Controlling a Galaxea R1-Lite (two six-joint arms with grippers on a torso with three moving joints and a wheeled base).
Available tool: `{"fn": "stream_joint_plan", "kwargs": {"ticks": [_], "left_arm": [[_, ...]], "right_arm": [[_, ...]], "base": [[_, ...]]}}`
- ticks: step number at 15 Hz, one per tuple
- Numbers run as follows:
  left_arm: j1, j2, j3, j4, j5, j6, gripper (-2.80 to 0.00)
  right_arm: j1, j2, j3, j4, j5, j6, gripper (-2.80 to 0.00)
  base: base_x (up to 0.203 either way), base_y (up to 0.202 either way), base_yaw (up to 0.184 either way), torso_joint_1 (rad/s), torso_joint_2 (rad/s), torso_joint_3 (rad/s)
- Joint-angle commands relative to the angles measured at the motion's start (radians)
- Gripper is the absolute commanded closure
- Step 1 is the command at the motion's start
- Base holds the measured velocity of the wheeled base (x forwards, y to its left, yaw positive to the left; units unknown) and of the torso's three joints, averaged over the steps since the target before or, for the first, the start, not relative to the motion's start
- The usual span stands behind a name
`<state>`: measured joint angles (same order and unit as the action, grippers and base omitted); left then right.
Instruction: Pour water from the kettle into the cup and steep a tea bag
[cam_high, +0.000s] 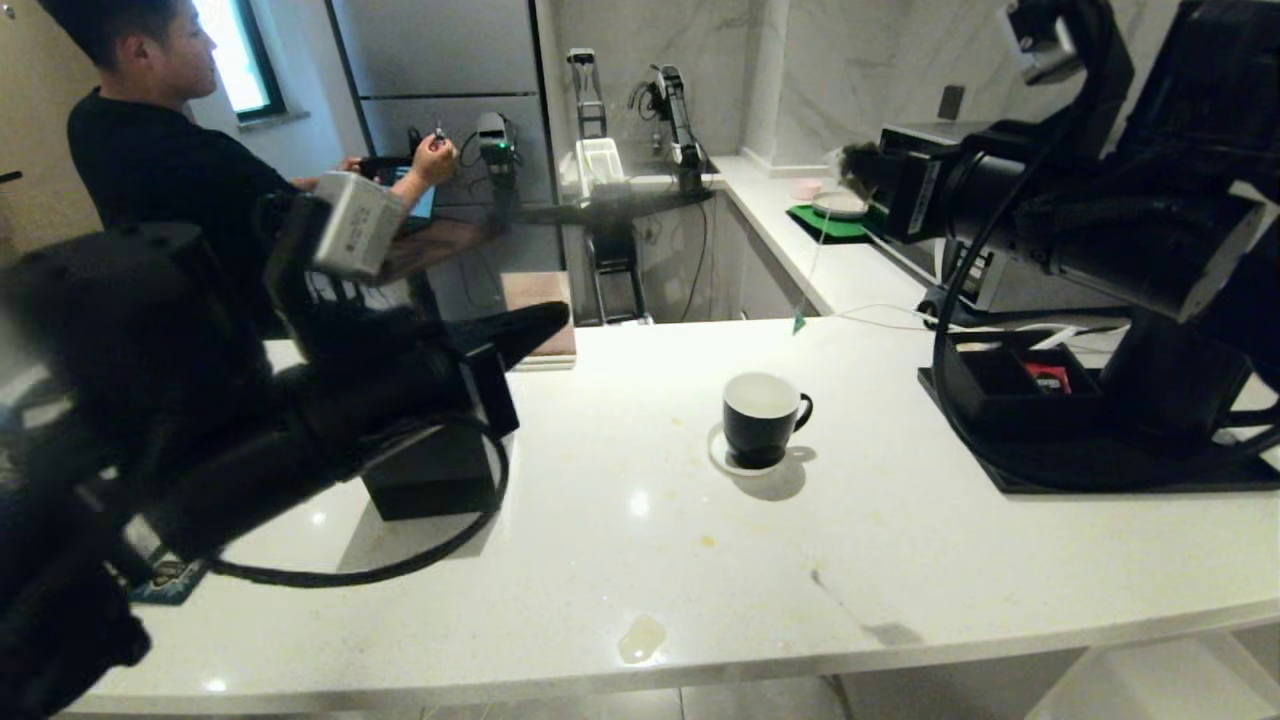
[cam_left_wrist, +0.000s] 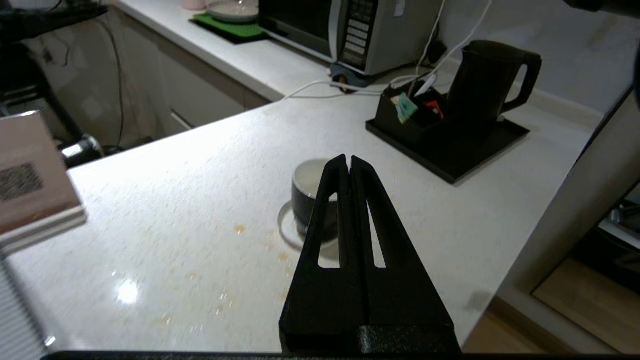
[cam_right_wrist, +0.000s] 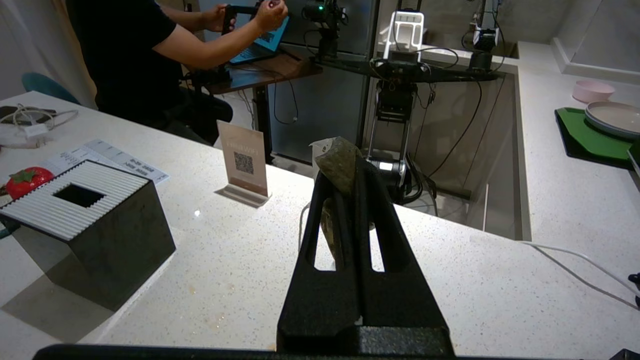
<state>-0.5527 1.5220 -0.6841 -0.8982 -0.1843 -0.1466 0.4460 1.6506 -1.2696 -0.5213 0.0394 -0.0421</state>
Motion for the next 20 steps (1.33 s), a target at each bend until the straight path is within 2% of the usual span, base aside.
{"fn": "stream_joint_plan", "kwargs": {"ticks": [1,5,11,16,17,20], "left_arm": [[-0.027,0.135,-0.022,-0.087,0.001,-0.001,0.0],[-0.063,0.215,-0.02,-0.178,0.002,0.0,0.0],[-0.133,0.271,-0.035,-0.183,0.002,0.005,0.0],[-0.165,0.285,-0.04,-0.185,0.002,0.007,0.0],[-0.175,0.29,-0.045,-0.185,0.004,0.007,-2.8],[-0.192,0.313,-0.063,-0.238,0.015,0.003,-2.8]], "right_arm": [[0.002,-0.002,-0.011,-0.001,0.001,-0.001,0.0],[0.03,-0.016,-0.02,-0.009,0.004,0.0,0.0],[0.087,-0.054,0.003,-0.005,0.001,-0.001,0.0],[0.106,-0.13,0.108,-0.012,-0.001,-0.003,0.0],[0.106,-0.15,0.134,-0.012,-0.002,-0.002,0.0],[0.105,-0.188,0.192,-0.014,-0.005,-0.003,0.0]], "base": [[0.0,0.0,0.0,0.0,0.0,0.0],[0.0,0.0,0.0,0.0,0.0,0.0],[0.0,0.0,0.0,0.0,0.0,0.0],[0.0,0.0,0.0,0.0,0.0,0.0],[0.0,0.0,0.0,0.0,0.0,0.0],[0.0,0.0,0.0,0.0,0.0,0.0]]}}
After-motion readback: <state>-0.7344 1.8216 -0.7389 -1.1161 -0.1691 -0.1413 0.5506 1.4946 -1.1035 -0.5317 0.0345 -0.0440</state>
